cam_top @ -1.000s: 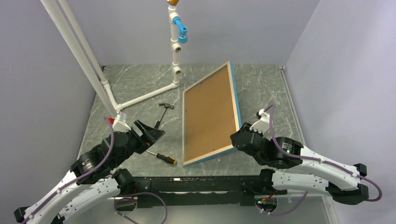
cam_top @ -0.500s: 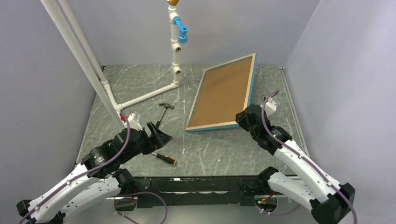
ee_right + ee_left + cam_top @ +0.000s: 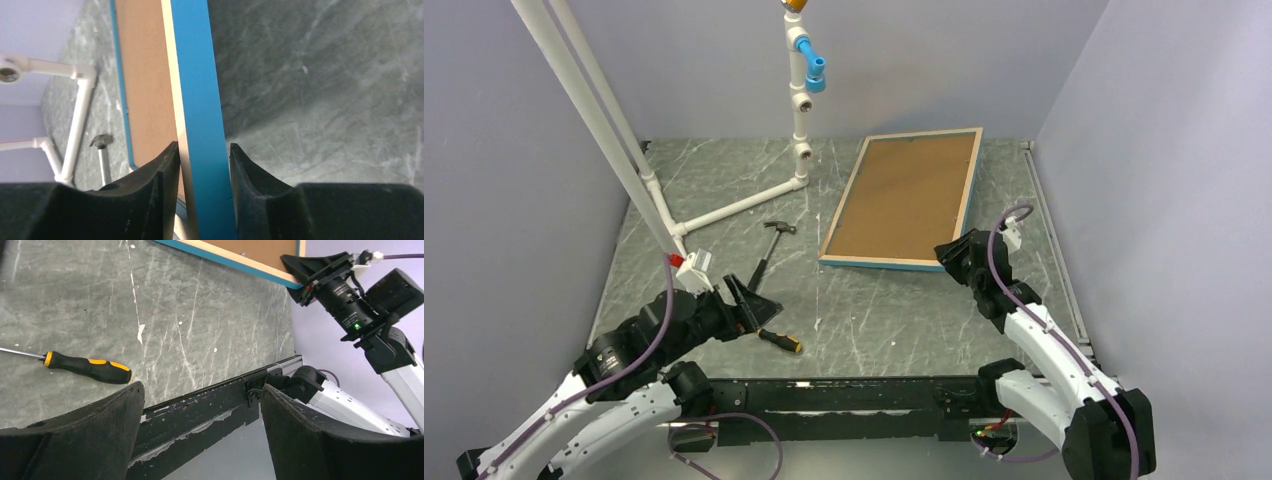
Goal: Take the photo out of the frame
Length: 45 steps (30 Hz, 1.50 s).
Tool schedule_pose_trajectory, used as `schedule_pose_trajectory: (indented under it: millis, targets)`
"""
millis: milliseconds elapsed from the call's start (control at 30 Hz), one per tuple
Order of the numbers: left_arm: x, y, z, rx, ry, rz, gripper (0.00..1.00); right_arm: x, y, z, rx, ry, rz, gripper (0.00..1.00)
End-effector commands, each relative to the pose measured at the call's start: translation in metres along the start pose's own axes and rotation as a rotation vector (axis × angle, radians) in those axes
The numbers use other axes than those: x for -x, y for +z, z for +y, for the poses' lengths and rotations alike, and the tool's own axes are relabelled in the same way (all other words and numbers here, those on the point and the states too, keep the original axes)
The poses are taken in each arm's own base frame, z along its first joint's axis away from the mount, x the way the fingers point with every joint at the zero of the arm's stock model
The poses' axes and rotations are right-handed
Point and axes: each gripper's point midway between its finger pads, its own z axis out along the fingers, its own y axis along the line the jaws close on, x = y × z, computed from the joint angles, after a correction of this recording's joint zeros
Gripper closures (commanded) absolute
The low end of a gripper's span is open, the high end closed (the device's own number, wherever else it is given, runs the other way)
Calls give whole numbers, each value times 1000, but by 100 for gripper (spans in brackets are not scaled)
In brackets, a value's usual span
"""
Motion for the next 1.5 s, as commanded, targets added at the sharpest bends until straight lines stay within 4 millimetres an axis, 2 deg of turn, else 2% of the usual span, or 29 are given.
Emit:
schedule_pose_trajectory:
  millis: [0,67,133,167,233,367,500,600,700,767,867,933,1000,1067,1133,1200,1300,1467]
  targets:
    - [3,-8,3,-6,12,-20,11,-49,-15,-117,-401,-110,192,60]
    - [3,-11,4,-6,10,-20,11,-42,-21,-119,-403,-70,147,52]
    - [2,-13,5,-9,8,-18,11,-33,-26,-114,-364,-28,86,29]
    - [1,-13,5,-12,7,-17,11,-29,-27,-110,-333,-22,64,20]
    - [0,-13,5,-19,4,-14,11,-22,-30,-103,-298,-30,39,11]
    - [-2,-12,5,-25,1,-11,10,-12,-34,-91,-285,-98,54,8]
    - [-4,-10,7,-12,9,1,10,-18,-26,-49,-92,-261,151,5]
    - [-7,-7,12,17,14,15,10,-40,-30,-8,74,-433,239,5]
    - [-14,-2,21,48,7,37,10,-71,-47,40,265,-596,251,2]
    - [-19,1,27,66,-8,48,10,-102,-60,65,386,-664,308,0]
    - [-23,5,34,83,-35,50,10,-156,-73,90,524,-708,453,1]
    - [-27,6,40,95,-53,52,11,-191,-84,101,590,-728,514,1]
    - [-31,7,44,99,-71,59,11,-230,-106,113,708,-721,587,1]
    - [-35,6,47,100,-85,72,11,-258,-127,122,804,-759,612,0]
    - [-38,4,50,103,-96,84,11,-280,-134,124,834,-845,613,1]
    - [-40,1,53,110,-105,85,11,-298,-138,125,847,-919,613,1]
    - [-40,-3,56,113,-126,75,11,-316,-130,126,830,-1002,583,1]
    - [-39,-8,58,96,-152,58,12,-337,-117,130,797,-1122,508,1]
